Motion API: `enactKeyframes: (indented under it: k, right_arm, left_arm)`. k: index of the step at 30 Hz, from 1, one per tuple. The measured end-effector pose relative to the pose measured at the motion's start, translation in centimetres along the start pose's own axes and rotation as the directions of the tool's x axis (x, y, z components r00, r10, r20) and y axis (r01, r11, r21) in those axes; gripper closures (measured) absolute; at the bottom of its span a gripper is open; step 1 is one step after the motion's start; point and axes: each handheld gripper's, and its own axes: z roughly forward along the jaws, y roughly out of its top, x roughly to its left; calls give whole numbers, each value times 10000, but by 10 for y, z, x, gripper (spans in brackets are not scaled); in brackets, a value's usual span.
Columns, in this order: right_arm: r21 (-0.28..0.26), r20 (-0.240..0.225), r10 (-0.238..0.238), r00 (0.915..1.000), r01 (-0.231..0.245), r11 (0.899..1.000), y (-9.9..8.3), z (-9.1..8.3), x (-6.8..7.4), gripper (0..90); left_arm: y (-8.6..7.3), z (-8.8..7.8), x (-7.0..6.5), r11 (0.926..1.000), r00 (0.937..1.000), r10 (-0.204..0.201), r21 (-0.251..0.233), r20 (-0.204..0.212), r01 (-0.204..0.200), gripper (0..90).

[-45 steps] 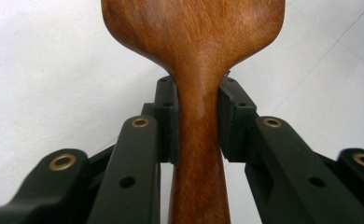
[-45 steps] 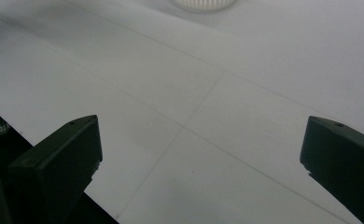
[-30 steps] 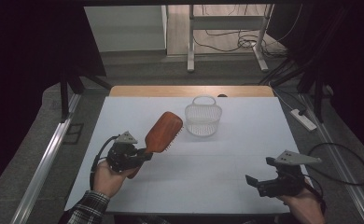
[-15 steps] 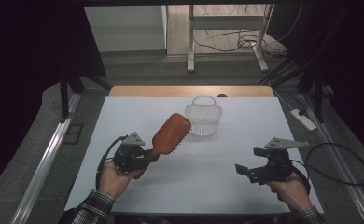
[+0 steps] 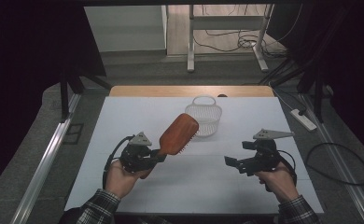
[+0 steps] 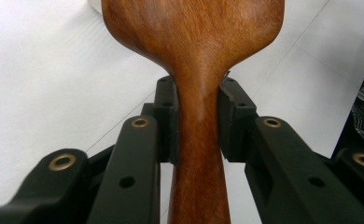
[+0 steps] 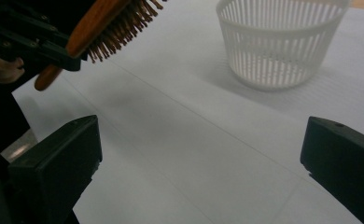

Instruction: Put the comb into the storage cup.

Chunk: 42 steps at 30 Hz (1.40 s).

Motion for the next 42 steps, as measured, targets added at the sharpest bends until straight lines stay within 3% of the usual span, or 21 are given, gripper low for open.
enactKeyframes:
  k: [9, 24, 32, 42]
  right_arm:
    - [-94, -578, 244, 9980, -250, 9996, 13, 18, 5, 0]
    - [-16, -1024, 478, 9936, -482, 9988, 27, 41, 11, 0]
    - [78, -1360, 767, 9877, -763, 9971, 35, 53, 16, 0]
    - [249, -1541, 1526, 9762, -1505, 9883, 47, 70, 18, 0]
  left_arm:
    - [4, 2, -3, 10000, 9999, 80, -54, 106, -80, 720]
    - [10, 9, -11, 9995, 9988, 282, -141, 403, -276, 720]
    - [11, 10, -13, 9993, 9985, 330, -168, 435, -323, 720]
    - [12, 10, -14, 9991, 9983, 367, -210, 462, -357, 720]
